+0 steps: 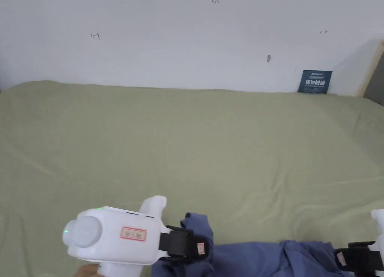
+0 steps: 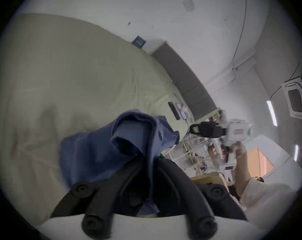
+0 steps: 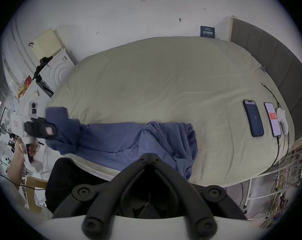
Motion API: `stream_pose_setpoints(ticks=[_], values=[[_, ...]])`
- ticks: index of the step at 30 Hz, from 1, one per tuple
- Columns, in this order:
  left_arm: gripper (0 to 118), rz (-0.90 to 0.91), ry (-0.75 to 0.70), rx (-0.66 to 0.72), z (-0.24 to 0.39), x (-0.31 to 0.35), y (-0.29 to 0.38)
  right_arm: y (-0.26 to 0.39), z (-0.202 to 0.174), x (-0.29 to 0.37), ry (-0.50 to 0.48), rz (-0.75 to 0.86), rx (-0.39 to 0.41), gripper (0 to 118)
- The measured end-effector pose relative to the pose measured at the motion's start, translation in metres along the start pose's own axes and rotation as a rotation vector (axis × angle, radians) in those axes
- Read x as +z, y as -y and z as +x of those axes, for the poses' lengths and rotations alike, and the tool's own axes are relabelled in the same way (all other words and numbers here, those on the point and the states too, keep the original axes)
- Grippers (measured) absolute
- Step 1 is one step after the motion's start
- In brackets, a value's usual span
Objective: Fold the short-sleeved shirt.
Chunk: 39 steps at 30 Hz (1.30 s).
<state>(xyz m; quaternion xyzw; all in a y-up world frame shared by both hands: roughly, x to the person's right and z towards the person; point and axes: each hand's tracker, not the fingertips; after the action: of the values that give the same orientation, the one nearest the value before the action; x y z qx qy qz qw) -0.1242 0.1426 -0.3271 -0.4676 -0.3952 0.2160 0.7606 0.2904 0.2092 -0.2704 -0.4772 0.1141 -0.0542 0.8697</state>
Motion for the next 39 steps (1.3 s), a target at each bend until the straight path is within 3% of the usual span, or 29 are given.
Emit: stream_pose_setpoints(ticks=[3,4,6,7,9,10,11,12,13,19,23,28,30,33,39], values=[[8,-0.067,-0.054,0.036,-0.008,-0.047,0.003,-0.001,0.006,-0.007,-0.003,-0.006,-0.019,0],[26,-0.092,-0.050,0.042,-0.011,-0.056,0.005,0.000,0.007,-0.009,-0.003,-0.009,-0.024,0],[82,-0.093,-0.039,0.027,-0.010,-0.062,0.009,-0.001,0.010,-0.012,-0.009,-0.017,-0.031,0],[97,-0.095,-0.034,0.029,-0.008,-0.059,0.010,-0.001,0.017,-0.017,-0.009,-0.022,-0.034,0],[92,-0.063,0.028,0.045,-0.006,-0.042,0.011,-0.001,0.020,-0.019,-0.004,-0.027,-0.034,0],[82,-0.021,0.042,0.065,-0.007,-0.031,0.013,-0.002,0.020,-0.019,-0.001,-0.028,-0.033,0],[59,0.034,0.055,0.087,-0.010,-0.021,0.015,-0.001,0.019,-0.019,0.000,-0.029,-0.032,0],[20,0.089,0.071,0.114,-0.013,-0.010,0.014,-0.001,0.019,-0.018,0.001,-0.029,-0.029,0],[0,0.108,0.085,0.133,-0.019,-0.006,0.014,-0.001,0.019,-0.018,0.001,-0.028,-0.026,0],[0,0.133,0.095,0.196,-0.045,-0.004,0.020,0.000,0.014,-0.010,-0.008,-0.030,0.001,0],[0,0.083,0.138,0.267,-0.055,-0.050,0.030,-0.002,0.012,0.000,-0.004,-0.005,0.010,0],[0,-0.023,0.088,0.377,-0.069,-0.132,0.052,-0.004,0.009,0.005,0.007,0.008,0.036,0],[0,0.061,0.234,0.478,-0.073,-0.144,0.065,-0.004,0.009,0.004,0.009,0.003,0.035,0],[0,0.081,0.163,0.453,-0.063,-0.141,0.064,-0.002,0.011,-0.001,0.014,-0.010,0.030,0],[0,0.062,0.152,0.412,-0.053,-0.108,0.046,0.002,0.016,-0.018,0.013,-0.054,0.009,0]])
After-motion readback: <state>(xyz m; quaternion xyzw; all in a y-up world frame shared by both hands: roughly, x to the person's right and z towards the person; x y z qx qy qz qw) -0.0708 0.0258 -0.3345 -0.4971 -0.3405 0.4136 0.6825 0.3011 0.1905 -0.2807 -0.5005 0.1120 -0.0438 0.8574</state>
